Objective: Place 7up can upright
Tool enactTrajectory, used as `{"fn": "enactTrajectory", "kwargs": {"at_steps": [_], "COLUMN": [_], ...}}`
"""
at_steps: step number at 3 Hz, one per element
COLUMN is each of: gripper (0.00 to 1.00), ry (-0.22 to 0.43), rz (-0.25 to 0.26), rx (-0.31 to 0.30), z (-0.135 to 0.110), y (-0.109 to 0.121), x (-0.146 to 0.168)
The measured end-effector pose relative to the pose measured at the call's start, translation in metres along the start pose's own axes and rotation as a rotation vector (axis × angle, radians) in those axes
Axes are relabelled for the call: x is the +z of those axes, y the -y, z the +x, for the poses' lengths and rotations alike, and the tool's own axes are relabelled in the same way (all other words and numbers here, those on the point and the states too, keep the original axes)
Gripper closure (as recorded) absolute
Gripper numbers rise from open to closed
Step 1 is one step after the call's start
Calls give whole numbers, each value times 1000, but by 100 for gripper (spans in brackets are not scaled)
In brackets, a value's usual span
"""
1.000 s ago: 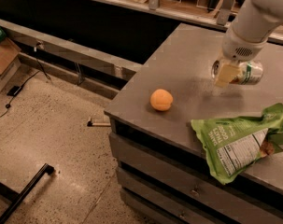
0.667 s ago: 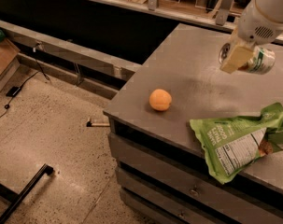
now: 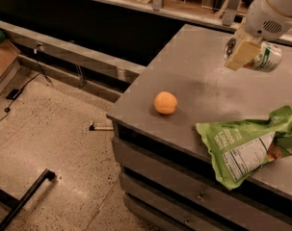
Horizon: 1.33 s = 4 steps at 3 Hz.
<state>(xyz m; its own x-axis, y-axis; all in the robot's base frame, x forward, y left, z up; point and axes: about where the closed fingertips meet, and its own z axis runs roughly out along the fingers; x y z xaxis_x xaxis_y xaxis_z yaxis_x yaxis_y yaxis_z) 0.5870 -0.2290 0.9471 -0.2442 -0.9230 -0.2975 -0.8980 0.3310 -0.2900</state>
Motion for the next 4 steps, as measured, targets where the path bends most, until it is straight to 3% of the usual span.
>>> {"fn": "enactTrajectory", "kwargs": {"at_steps": [1, 2, 3, 4], "gripper": [100, 100, 100, 100], "ry": [57, 246, 491, 847], "rz": [-15, -27, -84, -203], "rx": [-12, -30, -19, -7], "z": [-5, -1, 16, 9], "y": [-1, 9, 10, 3], "x": [-1, 0, -8, -35]}}
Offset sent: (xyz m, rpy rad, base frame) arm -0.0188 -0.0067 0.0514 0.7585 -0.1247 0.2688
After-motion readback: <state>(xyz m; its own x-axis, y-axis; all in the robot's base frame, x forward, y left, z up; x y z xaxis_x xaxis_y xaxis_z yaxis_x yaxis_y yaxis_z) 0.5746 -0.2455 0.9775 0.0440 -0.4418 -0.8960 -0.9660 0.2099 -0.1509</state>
